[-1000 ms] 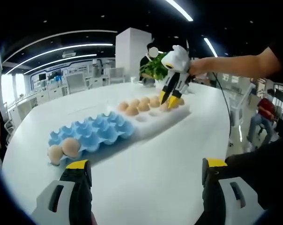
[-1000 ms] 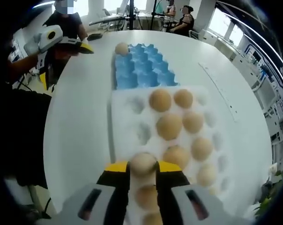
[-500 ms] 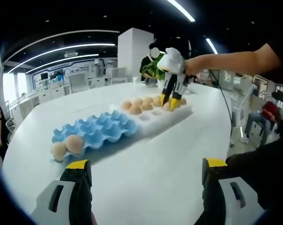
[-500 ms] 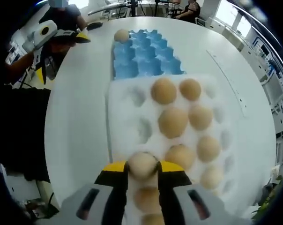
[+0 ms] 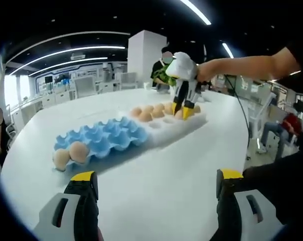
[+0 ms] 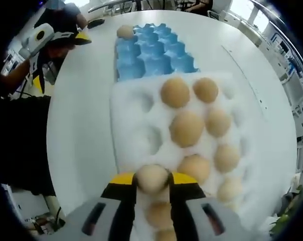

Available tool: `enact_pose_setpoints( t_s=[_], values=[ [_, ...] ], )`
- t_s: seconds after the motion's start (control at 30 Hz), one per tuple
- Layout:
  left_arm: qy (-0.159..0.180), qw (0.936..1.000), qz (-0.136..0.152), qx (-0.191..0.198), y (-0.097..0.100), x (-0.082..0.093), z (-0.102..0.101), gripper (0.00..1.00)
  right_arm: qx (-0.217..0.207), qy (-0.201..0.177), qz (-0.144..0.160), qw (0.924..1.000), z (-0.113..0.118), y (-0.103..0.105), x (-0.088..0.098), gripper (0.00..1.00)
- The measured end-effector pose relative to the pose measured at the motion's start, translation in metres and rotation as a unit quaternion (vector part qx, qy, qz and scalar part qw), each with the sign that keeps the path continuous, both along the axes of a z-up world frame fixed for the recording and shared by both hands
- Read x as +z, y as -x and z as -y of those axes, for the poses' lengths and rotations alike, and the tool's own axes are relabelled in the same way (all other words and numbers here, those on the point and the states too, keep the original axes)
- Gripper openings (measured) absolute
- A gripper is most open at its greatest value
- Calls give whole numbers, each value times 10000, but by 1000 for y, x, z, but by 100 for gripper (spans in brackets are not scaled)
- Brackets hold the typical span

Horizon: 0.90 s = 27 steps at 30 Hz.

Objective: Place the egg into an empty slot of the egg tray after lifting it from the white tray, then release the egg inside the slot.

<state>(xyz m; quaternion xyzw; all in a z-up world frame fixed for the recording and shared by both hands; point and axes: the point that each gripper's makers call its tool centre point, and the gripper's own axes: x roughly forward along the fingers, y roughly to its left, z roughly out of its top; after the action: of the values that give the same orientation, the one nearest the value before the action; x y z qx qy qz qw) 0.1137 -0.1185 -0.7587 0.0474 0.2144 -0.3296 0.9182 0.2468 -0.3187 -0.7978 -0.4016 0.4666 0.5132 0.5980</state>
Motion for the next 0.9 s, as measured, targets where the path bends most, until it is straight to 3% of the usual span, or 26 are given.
enact_pose_setpoints(
  t_s=[0.13, 0.43, 0.77, 0.9],
  values=[
    [0, 10000, 37, -36, -2, 4, 4, 100, -22, 154, 73, 9999, 0, 3, 1, 25],
    [-8, 10000, 82, -25, -1, 13, 3, 100, 59, 72, 231, 9997, 2, 6, 10, 25],
    [96, 9997, 163, 136, -2, 21, -5, 100, 389, 188, 348, 9985, 6, 12, 34, 25],
    [41, 9998, 168, 140, -1, 20, -6, 100, 430, 7, 284, 9987, 2, 18, 43, 25]
  ],
)
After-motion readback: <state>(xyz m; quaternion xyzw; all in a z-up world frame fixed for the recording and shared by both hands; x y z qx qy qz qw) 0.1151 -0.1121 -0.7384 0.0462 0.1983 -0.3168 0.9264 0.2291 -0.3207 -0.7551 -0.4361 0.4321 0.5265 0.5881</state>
